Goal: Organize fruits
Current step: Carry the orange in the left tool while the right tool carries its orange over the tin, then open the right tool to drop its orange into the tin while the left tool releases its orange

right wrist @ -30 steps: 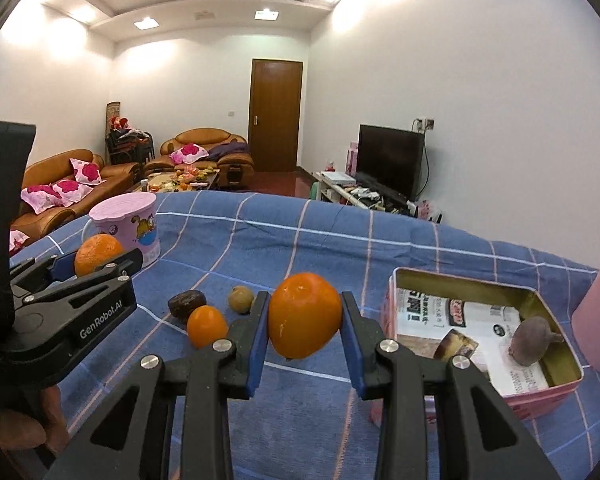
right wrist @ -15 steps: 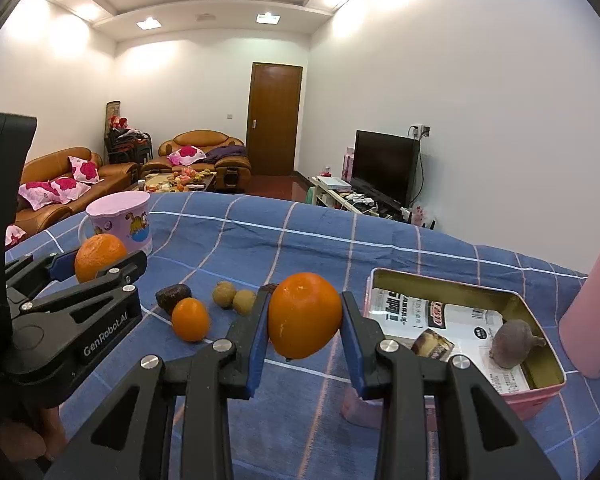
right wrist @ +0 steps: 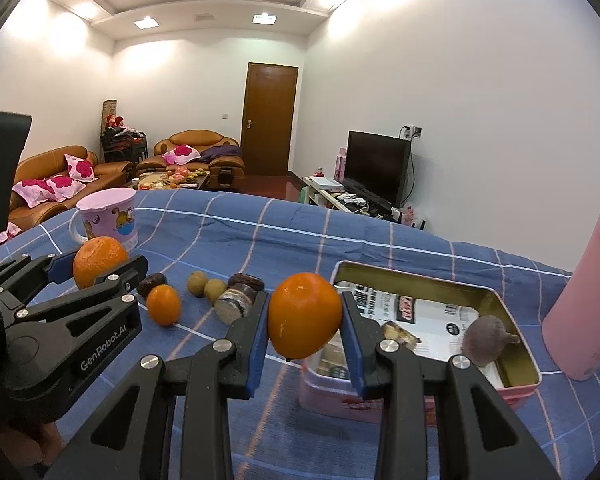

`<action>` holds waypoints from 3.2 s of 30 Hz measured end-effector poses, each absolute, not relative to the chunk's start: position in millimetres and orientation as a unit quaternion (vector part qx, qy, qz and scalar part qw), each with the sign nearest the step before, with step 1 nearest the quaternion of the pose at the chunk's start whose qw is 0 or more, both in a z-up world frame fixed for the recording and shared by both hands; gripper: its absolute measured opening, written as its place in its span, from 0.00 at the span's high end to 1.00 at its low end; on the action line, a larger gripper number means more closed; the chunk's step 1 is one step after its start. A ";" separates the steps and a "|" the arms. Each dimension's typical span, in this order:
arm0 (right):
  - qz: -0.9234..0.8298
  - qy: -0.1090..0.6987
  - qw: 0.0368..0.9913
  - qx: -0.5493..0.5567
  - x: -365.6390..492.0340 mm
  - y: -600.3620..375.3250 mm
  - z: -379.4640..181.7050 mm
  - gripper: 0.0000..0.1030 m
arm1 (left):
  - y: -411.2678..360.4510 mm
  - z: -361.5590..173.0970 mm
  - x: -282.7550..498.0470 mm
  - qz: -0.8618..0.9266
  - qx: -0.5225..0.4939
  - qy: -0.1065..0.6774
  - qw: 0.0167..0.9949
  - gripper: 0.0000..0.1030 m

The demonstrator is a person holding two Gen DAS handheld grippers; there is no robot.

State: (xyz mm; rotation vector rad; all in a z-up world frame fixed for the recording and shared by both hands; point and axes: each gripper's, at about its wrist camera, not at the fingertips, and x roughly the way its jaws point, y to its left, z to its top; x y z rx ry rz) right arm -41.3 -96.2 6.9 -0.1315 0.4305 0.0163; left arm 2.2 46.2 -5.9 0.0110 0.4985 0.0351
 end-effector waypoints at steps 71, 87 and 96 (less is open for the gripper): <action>-0.128 0.190 0.973 0.023 -32.5 -308.5 32.0 0.65 | -156.3 14.3 41.4 -0.116 0.027 0.262 0.958 0.53; -0.030 0.259 0.965 -0.036 -12.0 -262.5 6.4 0.65 | -148.5 -5.2 53.6 -0.100 0.046 0.305 0.946 0.53; -0.020 0.284 0.958 -0.023 -5.0 -264.1 -0.1 0.65 | -146.4 -7.5 55.5 -0.102 0.042 0.312 0.944 0.53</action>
